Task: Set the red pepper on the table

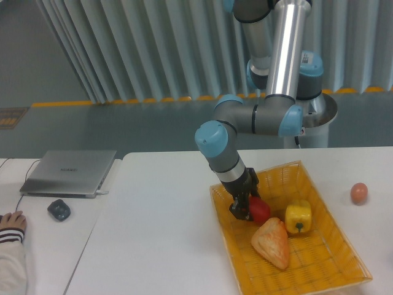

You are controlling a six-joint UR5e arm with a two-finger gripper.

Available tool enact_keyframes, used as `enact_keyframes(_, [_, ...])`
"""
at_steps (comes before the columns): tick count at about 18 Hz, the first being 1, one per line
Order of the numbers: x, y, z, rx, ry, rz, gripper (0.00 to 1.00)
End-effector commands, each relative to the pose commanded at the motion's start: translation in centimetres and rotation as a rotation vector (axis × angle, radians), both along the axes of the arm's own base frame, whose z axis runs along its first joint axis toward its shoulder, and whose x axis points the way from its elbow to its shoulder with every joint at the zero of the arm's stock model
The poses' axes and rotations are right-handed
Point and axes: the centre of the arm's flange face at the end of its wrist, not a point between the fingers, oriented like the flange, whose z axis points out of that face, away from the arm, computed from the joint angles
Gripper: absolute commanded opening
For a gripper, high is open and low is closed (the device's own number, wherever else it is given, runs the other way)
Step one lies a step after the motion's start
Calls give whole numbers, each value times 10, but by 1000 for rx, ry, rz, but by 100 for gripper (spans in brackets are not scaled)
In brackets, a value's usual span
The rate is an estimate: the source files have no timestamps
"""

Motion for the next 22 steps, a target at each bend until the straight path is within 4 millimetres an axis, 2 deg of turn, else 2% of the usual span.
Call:
enact_keyframes(5, [-5, -4, 36, 61, 16, 15, 45])
enact_keyframes(10, [-36, -23, 88, 167, -4, 83, 46])
enact_keyframes(14, [-77, -49, 120, 214, 14, 151, 46])
enact_keyframes(16, [-108, -69, 131, 215, 16, 195, 46])
enact_keyframes(17, [-132, -82, 140, 231, 9, 195, 46])
enact_keyframes(20, [-183, -111, 143, 227, -16, 177, 46])
enact_keyframes(22, [-209, -128, 143, 234, -24, 212, 46])
